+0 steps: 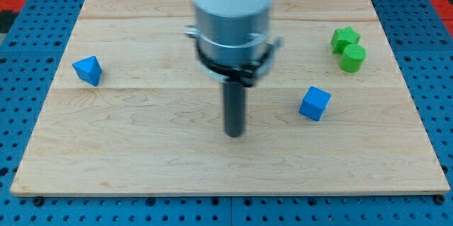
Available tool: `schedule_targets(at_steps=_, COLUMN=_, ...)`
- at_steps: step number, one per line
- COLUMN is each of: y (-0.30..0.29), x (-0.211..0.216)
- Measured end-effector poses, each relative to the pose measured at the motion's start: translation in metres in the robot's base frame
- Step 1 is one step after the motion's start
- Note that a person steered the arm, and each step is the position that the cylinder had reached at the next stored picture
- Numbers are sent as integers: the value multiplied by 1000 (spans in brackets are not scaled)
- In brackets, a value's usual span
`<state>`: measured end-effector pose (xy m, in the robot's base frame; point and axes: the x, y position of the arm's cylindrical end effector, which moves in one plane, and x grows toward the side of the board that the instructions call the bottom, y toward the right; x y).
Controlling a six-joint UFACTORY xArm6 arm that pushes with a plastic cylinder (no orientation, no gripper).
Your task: Point at the blue cube
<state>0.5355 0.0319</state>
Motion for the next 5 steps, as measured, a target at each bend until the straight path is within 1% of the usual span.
schedule_targets(at_steps=1, y=73, x=13)
schedule_targets(at_steps=2, y=139, x=13)
schedule_targets(at_steps=3, y=170, x=-4)
schedule_targets(at_steps=4, y=169, x=-28)
schedule_targets(at_steps=5, y=169, x=-35)
